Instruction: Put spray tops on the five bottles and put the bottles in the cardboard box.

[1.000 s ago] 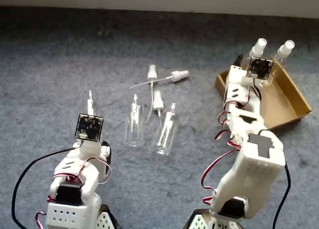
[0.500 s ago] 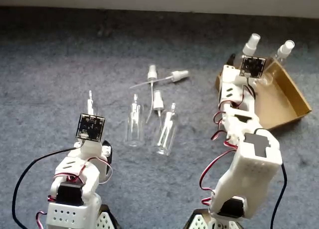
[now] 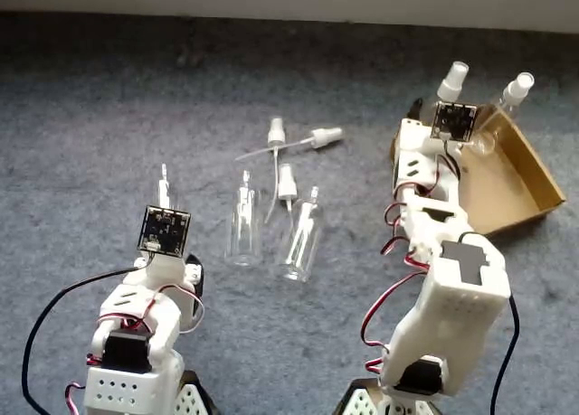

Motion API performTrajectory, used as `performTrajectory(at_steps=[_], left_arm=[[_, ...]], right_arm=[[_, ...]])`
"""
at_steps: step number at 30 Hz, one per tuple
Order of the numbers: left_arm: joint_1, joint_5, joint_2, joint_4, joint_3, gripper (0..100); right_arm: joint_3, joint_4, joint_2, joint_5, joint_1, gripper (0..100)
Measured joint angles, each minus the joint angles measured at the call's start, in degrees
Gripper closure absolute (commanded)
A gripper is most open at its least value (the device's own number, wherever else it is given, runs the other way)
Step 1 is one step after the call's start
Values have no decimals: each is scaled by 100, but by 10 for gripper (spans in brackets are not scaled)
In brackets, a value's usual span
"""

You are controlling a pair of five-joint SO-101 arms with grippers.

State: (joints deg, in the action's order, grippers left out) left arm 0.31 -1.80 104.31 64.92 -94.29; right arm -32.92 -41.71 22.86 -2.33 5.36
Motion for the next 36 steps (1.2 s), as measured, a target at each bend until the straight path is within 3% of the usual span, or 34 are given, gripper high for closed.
performTrajectory(at_steps=[36], left_arm=[[0,0,0,0,0,995]], right_arm=[[-791,18,-554,0,-35,731]])
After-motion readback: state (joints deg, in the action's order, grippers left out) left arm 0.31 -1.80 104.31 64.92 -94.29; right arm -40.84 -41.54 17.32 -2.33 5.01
